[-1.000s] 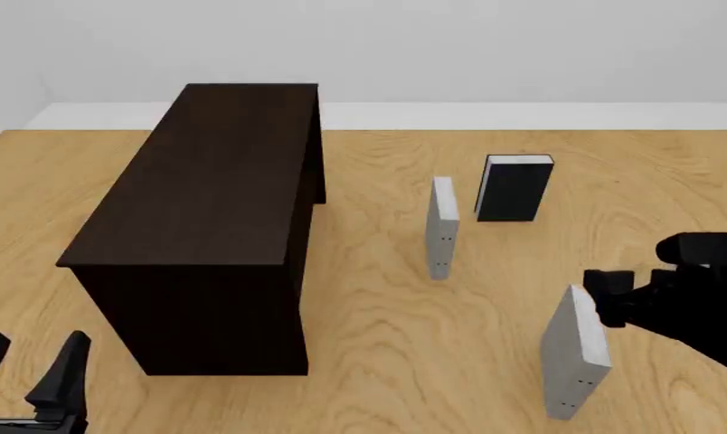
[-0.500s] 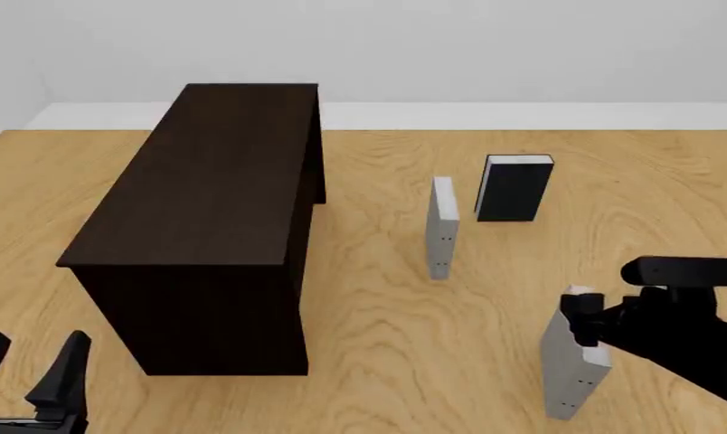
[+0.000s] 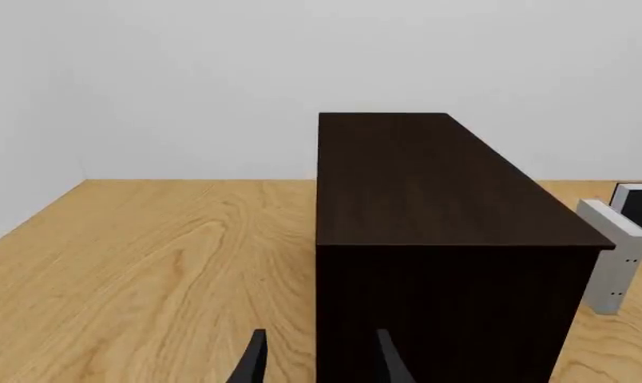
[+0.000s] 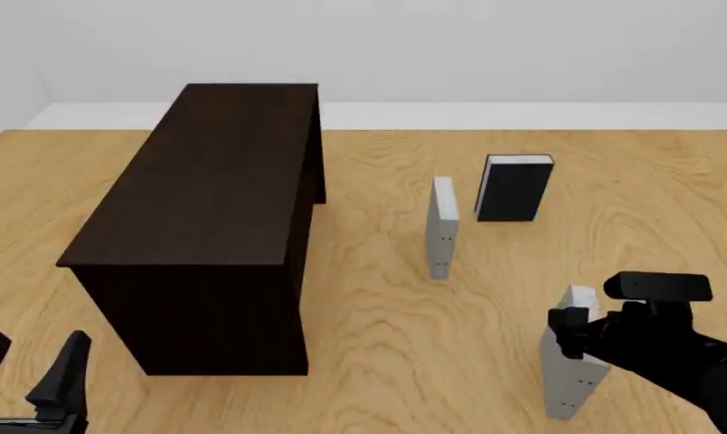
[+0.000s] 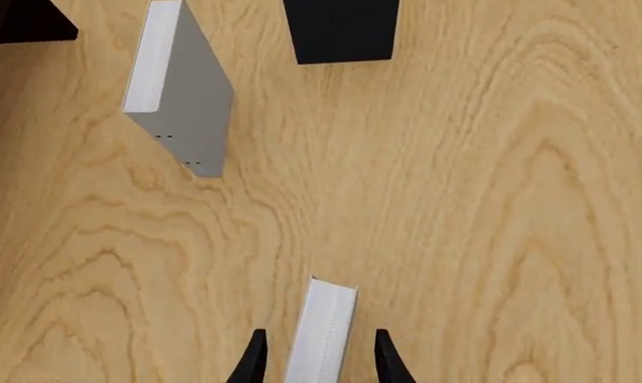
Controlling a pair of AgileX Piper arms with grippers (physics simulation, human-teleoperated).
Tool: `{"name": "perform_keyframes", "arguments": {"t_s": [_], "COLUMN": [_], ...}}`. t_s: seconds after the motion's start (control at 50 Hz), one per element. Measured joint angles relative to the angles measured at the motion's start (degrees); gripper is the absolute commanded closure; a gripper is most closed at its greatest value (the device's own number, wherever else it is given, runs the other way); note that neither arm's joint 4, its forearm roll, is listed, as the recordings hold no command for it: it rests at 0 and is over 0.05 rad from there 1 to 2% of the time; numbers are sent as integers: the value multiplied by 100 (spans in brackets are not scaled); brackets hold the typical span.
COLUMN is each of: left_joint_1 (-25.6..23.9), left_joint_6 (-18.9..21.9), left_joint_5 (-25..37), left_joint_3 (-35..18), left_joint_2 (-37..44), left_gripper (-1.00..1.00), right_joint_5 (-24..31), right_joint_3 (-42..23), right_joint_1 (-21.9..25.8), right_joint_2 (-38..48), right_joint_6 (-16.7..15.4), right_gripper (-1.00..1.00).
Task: Pick up the book on the right and place it under the cabinet shelf.
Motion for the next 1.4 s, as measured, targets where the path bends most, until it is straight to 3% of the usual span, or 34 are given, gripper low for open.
{"name": "perform_keyframes", "arguments": {"t_s": [0.12,0.14,0.52,0.9,1.14,1.4], "left_joint_1": [0,0,0,1,1,2], "left_joint_6": [1,1,1,-3,-6,-8], "left_joint_5": [5,6,-9,-13,-15,-20], "left_joint_3": [1,1,4,2,1,2], "left_joint_2": [-8,-10,6,24,35,43], "left_gripper": [-100,-100,-100,-100,-100,-100], "right_joint_5": [-97,-113,-37,604,648,321], "right_joint_3": [55,65,75,-364,-610,-706], "right_joint_1": [9,10,-3,103,361,778], "right_joint_2": [75,86,-12,-719,-998,-1167], "right_joint_6": [17,21,-62,-66,246,860], "right_gripper": [-100,100,100,100,100,100]}}
